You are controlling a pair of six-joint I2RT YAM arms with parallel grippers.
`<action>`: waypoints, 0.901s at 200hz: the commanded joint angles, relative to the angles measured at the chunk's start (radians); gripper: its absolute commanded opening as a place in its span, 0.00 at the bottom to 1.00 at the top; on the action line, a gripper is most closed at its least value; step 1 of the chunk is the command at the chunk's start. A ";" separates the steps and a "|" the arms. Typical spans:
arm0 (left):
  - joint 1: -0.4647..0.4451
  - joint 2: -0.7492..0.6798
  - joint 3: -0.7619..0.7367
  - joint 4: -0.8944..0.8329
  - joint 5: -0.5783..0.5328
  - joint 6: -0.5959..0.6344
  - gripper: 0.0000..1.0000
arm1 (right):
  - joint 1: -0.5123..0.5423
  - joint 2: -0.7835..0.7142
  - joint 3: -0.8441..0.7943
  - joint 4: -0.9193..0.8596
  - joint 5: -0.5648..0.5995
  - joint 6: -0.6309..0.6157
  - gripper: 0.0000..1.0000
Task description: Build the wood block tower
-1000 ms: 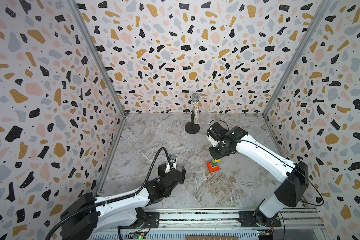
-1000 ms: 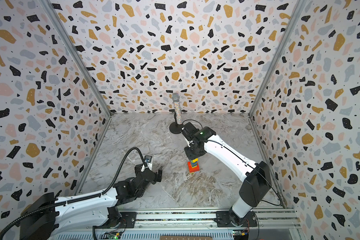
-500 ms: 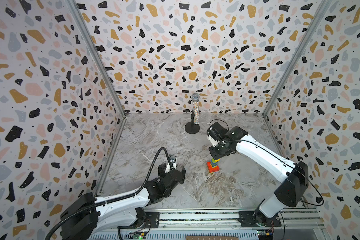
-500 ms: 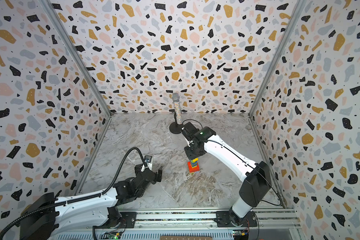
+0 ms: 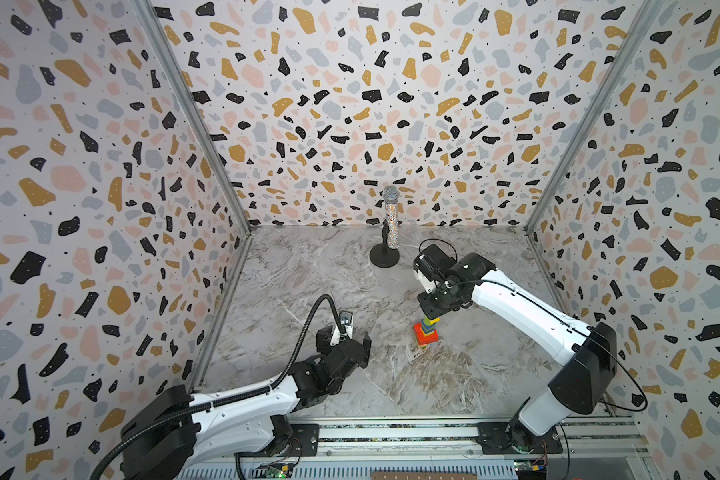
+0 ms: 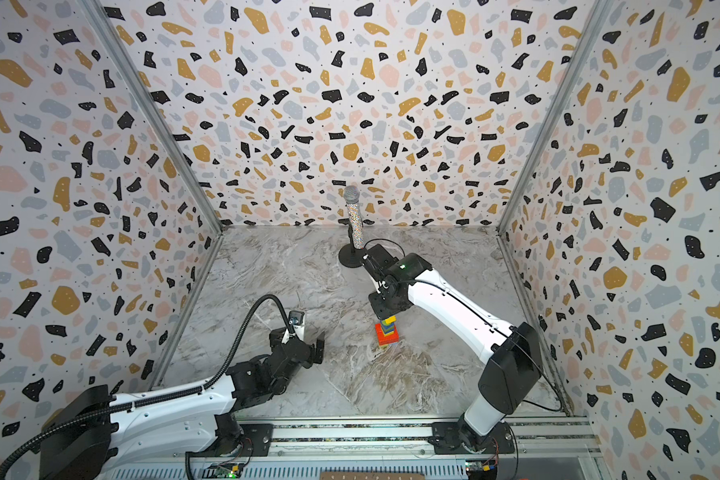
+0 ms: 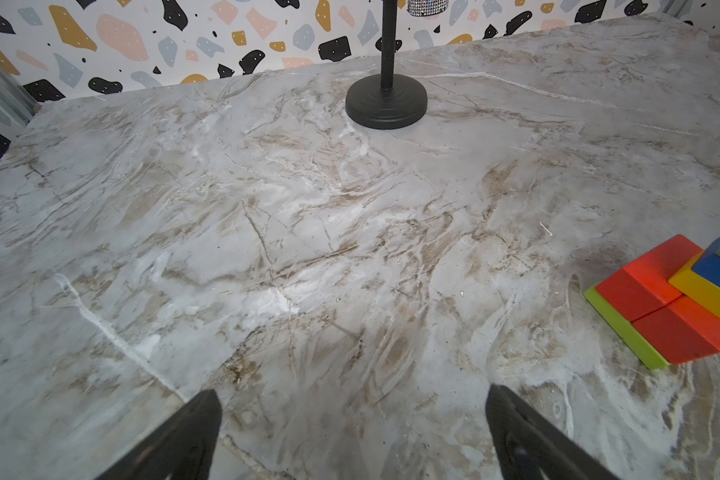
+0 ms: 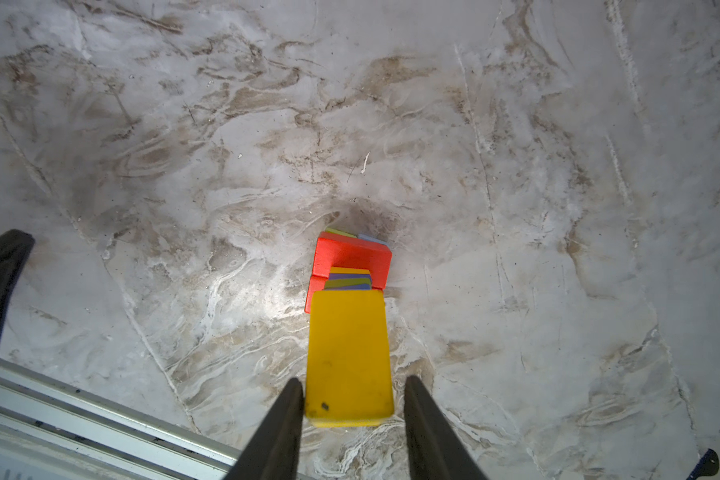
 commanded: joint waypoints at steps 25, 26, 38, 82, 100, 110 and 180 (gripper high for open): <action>0.005 -0.018 -0.023 0.040 -0.022 0.010 1.00 | -0.006 -0.105 0.035 0.030 0.064 0.014 0.45; 0.005 -0.018 -0.023 0.040 -0.024 0.009 1.00 | -0.007 -0.108 0.035 0.033 0.065 0.013 0.45; 0.005 -0.024 -0.020 0.033 -0.041 0.002 1.00 | -0.019 -0.146 0.028 0.062 0.063 0.012 0.46; 0.006 -0.084 0.032 -0.053 -0.122 -0.037 1.00 | -0.104 -0.328 -0.035 0.225 -0.021 0.000 0.50; 0.006 -0.130 0.063 -0.071 -0.128 -0.059 1.00 | -0.149 -0.415 -0.081 0.312 -0.058 -0.006 0.57; 0.006 -0.151 0.090 -0.088 -0.141 -0.068 1.00 | -0.174 -0.466 -0.114 0.364 -0.060 -0.015 0.62; 0.043 -0.247 0.225 -0.104 -0.392 -0.005 1.00 | -0.263 -0.845 -0.660 0.964 0.148 -0.085 0.99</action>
